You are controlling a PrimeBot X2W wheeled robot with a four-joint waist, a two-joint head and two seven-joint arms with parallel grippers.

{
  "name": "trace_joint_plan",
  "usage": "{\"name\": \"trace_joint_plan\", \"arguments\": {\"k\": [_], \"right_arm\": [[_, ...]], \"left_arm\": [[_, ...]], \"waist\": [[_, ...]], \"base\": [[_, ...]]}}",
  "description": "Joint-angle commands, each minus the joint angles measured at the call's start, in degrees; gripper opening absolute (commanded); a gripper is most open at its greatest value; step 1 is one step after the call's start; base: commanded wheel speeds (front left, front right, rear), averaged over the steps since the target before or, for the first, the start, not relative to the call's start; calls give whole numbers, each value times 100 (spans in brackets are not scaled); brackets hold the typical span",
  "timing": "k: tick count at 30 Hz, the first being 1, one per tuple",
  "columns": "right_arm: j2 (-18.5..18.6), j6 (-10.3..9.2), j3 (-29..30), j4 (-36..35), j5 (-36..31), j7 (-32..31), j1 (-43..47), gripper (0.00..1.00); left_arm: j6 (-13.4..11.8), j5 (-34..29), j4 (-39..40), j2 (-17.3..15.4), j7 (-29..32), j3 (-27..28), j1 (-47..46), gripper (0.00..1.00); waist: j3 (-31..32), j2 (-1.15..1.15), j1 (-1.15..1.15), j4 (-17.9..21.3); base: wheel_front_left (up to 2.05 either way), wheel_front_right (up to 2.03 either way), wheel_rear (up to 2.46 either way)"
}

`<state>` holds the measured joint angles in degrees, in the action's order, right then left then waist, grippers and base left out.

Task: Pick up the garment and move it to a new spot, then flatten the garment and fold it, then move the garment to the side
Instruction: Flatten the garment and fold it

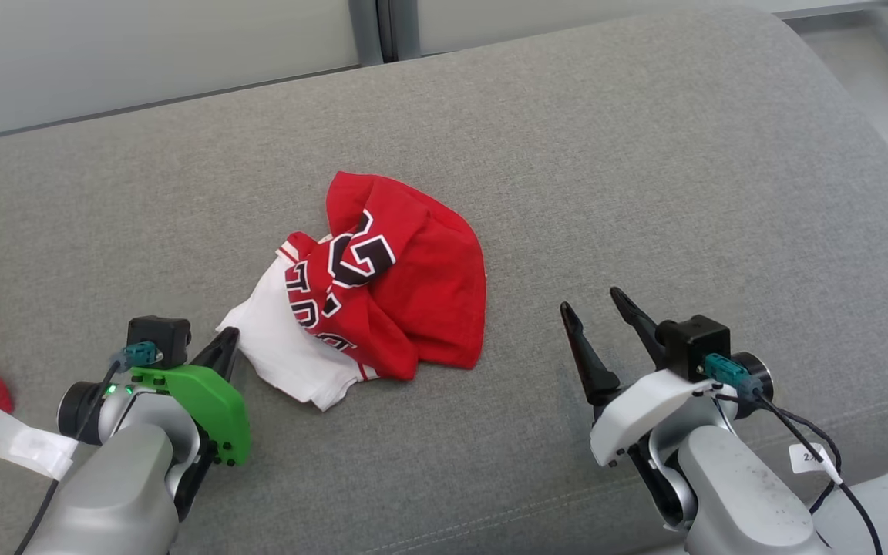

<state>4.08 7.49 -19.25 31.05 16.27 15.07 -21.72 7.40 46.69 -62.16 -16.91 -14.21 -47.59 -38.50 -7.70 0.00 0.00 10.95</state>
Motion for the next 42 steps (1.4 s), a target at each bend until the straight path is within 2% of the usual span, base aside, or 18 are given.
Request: {"name": "trace_joint_plan", "arguments": {"k": [1,10,14,20,32,42], "right_arm": [[-13,0,-56,27,17,28,79,100],[1,0,-71,59,72,28,109,100],[13,0,44,54,31,28,185,100],[-19,0,88,37,9,28,297,100],[-65,0,152,73,55,28,514,100],[-84,0,149,84,42,28,540,100]], "left_arm": [[9,-4,18,0,-60,-43,-38,0],[9,42,-8,-80,-93,-169,-103,0],[8,40,-54,-17,-100,-141,-19,0],[-167,-112,211,18,-93,-14,127,0],[-917,-432,1540,-247,-94,312,1100,0],[-1565,-265,2832,-723,84,433,2022,0]], "waist": [[70,0,0,-199],[158,0,0,-306],[210,0,0,-420],[271,0,0,-661],[496,0,0,-1145],[472,0,0,-1342]], "base": [[0,0,0],[0,0,0],[0,0,0],[0,0,0],[0,0,0],[0,0,0]]}}
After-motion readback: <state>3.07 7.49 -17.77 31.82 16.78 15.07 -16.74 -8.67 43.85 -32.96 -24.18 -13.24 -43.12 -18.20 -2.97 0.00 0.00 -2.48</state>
